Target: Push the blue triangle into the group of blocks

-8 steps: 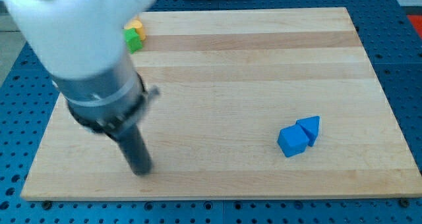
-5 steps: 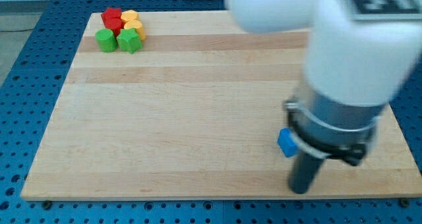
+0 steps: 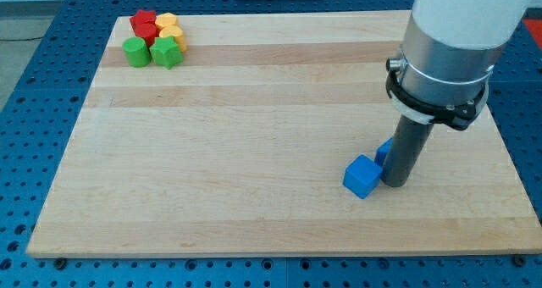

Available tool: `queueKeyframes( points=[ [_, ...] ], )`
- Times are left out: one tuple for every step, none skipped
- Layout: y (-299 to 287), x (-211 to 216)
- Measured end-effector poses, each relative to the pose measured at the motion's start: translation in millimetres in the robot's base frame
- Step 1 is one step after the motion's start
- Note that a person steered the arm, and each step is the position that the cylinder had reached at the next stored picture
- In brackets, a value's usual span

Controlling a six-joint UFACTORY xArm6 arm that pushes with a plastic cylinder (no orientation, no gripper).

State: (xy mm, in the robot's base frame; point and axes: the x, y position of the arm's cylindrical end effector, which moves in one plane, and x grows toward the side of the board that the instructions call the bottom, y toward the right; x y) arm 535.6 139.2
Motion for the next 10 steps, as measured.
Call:
queueKeyframes(
  points=[
    [23.3,-4.3],
    [40.0,-23.7],
    [21.3,-36.8],
    [-6.1,-36.8],
    [-25.3,-48.8],
    [-38.0,-85.4],
    [-61.8,-106.8],
    [-83.8,-103.1],
    [-110.8,-103.0],
    [-132.5,-102.5]
  ],
)
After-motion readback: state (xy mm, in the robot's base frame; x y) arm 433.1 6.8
